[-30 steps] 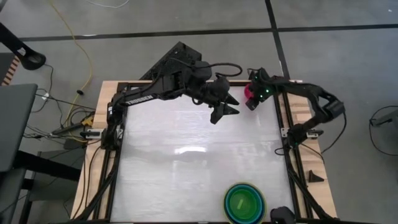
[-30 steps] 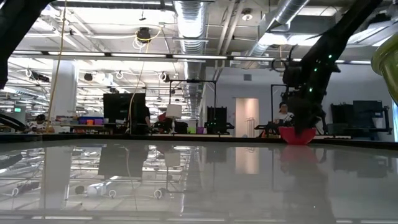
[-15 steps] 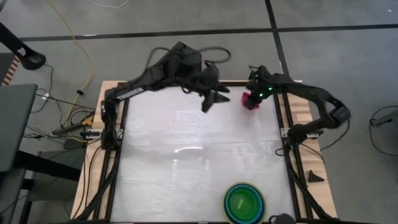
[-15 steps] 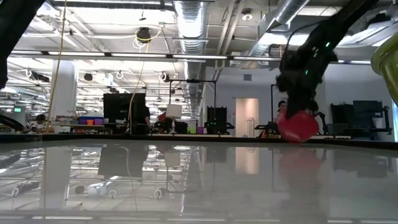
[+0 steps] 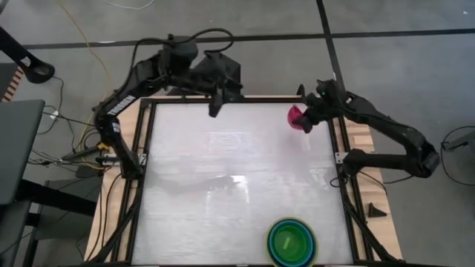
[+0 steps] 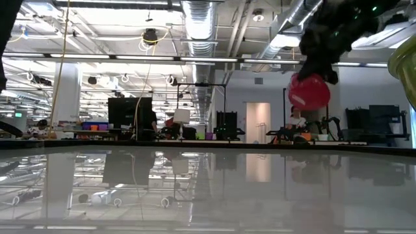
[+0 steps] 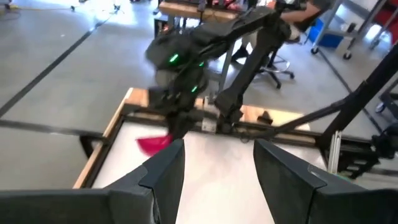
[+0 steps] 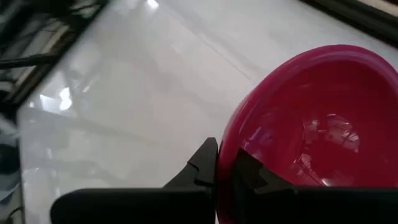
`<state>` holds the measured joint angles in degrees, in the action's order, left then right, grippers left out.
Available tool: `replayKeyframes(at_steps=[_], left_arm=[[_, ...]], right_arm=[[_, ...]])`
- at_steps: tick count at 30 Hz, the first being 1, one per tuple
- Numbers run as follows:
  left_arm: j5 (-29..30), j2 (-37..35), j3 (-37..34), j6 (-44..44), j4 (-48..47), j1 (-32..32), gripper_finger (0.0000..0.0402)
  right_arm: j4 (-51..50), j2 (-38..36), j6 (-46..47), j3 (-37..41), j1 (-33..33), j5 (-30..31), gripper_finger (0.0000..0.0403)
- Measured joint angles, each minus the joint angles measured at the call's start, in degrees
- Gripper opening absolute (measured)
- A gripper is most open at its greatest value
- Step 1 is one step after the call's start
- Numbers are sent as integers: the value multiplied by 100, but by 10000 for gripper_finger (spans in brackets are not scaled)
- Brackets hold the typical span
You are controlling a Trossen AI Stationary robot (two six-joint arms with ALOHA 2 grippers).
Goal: Nest bowls inside each other by size order
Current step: Stack the red bowl into the light green bowl
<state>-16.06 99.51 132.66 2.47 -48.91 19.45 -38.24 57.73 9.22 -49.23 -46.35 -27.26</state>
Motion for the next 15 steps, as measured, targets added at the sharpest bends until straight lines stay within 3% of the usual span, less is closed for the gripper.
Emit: replayKeyframes(at_steps=[9, 15], left_arm=[[588, -466, 0, -255, -892, 16, 180], [824, -797, 0, -257, -1379, 16, 180]], right_arm=[[576, -1213, 1268, 0, 1621, 70, 37], [1271, -1925, 1987, -4, 2906, 1178, 37]])
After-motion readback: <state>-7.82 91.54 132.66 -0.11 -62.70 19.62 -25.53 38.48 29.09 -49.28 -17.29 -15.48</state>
